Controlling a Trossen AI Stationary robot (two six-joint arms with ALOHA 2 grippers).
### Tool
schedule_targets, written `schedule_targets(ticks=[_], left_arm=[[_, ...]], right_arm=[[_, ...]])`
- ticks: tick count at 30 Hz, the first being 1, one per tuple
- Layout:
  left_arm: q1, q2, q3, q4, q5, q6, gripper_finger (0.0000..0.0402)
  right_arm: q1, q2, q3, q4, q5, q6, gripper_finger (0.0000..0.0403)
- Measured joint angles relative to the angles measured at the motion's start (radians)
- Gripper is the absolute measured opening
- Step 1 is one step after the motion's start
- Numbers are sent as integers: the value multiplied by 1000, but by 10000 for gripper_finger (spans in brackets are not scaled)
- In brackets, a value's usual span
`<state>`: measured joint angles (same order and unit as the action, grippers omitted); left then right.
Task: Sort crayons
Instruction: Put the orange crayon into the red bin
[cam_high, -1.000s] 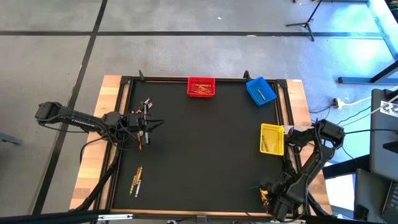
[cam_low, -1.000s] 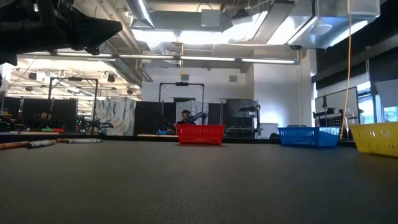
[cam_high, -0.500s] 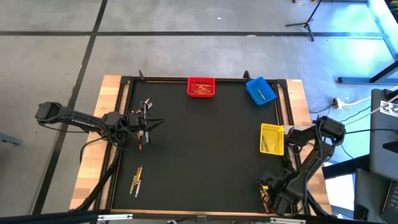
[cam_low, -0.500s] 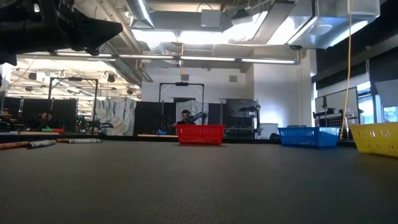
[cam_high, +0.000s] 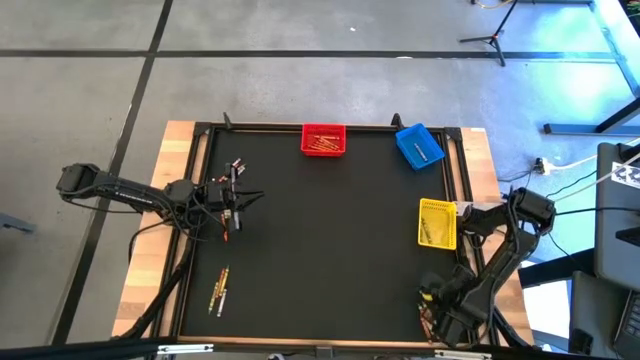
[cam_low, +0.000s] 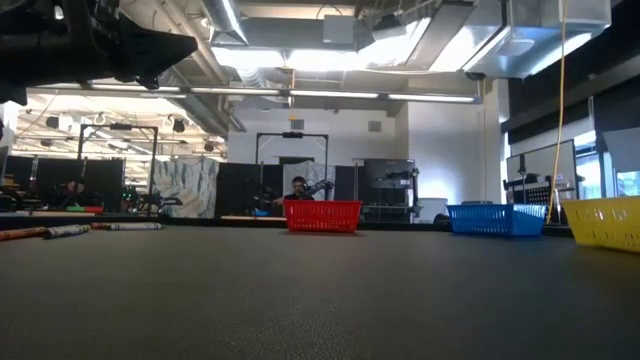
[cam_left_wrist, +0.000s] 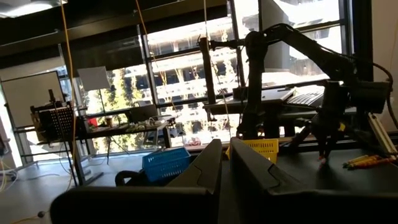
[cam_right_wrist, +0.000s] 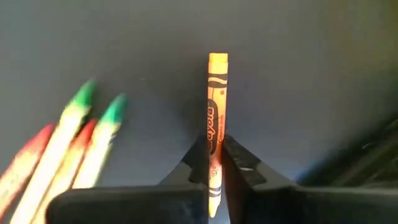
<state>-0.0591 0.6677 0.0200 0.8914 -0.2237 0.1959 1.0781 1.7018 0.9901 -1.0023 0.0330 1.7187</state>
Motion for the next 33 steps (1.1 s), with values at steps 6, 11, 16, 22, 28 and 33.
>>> schedule_targets(ticks=[6, 11, 16, 22, 28, 33], left_arm=[[0, 0, 0, 1, 0, 16, 25], [0, 0, 0, 1, 1, 17, 25], [0, 0, 0, 1, 1, 17, 25], [0, 0, 0, 1, 0, 18, 25], [0, 0, 0, 1, 1, 18, 25], [0, 0, 0, 1, 8, 18, 25]], right_arm=[[-96, -84, 53, -18, 143, -56, 15], [-220, -110, 65, 109, 245, -280, 13], [-355, -109, 65, 216, 299, -551, 13], [-538, -109, 65, 285, 373, -869, 15], [-732, -109, 65, 411, 447, -1166, 16], [-891, -109, 65, 575, 490, -1398, 16]])
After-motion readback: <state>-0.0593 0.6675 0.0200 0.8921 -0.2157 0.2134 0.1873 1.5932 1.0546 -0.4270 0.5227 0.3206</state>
